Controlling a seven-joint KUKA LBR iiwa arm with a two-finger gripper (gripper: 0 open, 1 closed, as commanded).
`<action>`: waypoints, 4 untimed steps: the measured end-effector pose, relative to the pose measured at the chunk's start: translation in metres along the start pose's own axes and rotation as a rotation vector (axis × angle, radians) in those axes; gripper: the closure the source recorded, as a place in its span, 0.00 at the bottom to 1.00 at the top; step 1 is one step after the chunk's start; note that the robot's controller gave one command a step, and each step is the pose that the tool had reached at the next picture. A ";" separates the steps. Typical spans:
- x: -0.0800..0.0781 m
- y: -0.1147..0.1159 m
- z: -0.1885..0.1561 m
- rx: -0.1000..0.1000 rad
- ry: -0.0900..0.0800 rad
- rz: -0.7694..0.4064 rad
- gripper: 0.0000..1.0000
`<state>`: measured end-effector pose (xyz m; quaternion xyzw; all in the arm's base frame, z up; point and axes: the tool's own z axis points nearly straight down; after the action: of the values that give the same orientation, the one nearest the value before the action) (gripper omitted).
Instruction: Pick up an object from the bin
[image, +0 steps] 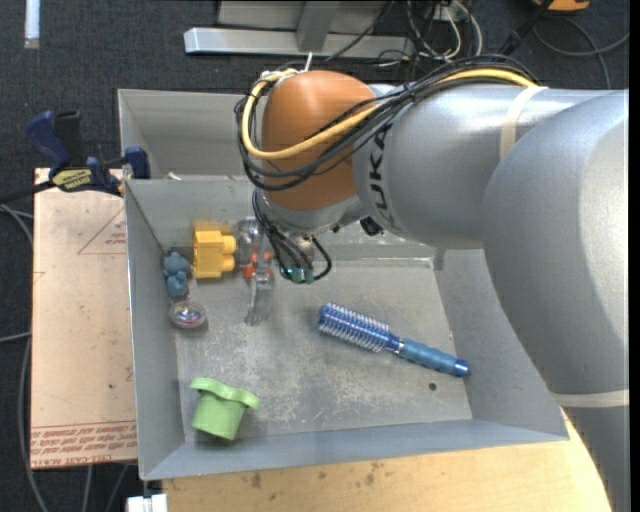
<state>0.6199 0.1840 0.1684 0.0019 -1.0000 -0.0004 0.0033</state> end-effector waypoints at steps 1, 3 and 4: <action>0.110 0.019 0.104 0.003 0.005 0.105 0.00; 0.085 0.041 -0.033 -0.006 -0.017 0.212 1.00; 0.089 0.045 0.003 0.001 -0.005 -0.346 1.00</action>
Offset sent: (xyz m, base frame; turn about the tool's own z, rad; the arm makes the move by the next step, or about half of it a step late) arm -0.1052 0.0169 -0.0984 0.1104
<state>0.5306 0.2290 0.1658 0.1740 -0.9847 -0.0003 0.0007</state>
